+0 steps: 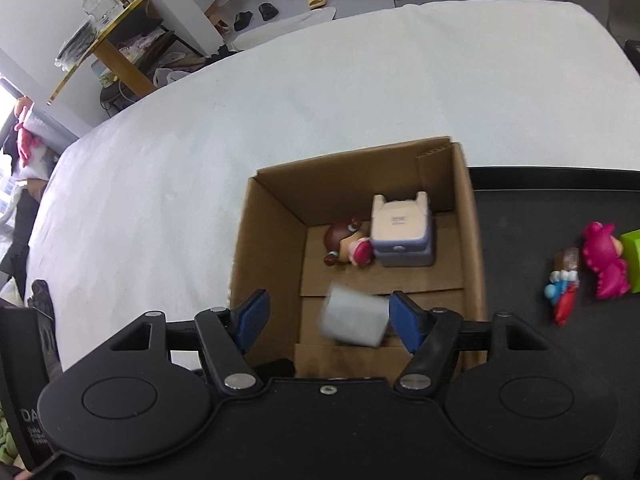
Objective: Organize rigid objects
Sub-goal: 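Carry the white charger plug into the box and release it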
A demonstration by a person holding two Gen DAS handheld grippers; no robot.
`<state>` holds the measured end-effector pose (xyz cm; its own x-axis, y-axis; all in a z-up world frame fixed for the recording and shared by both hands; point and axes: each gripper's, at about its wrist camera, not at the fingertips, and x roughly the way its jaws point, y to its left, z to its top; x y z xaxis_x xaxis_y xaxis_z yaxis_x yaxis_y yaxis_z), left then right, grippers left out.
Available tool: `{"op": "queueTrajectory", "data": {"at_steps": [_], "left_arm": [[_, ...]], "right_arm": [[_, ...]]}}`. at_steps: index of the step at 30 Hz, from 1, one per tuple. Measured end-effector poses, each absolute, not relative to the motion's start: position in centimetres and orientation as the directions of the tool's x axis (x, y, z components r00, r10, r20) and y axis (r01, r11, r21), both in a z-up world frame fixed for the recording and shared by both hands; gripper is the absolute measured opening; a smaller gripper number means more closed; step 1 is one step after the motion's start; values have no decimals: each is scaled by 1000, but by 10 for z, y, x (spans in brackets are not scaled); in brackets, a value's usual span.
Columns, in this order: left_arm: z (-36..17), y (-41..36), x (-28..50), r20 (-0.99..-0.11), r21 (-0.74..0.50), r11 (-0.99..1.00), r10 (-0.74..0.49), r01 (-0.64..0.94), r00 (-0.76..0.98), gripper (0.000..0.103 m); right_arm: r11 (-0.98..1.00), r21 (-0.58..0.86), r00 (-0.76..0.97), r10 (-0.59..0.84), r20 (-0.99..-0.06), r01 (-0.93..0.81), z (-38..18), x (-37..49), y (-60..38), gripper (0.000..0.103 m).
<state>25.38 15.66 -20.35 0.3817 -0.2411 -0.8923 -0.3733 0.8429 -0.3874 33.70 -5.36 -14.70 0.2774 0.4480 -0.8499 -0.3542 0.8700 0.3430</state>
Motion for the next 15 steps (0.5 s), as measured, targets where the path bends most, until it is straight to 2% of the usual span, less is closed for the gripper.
{"op": "queueTrajectory", "data": {"at_steps": [15], "left_arm": [[-201,151,255,-901,-363,849,-214,-384,378,27]], "right_arm": [[917,250,419,368,-830,-310,-109,337,-132,68]]}}
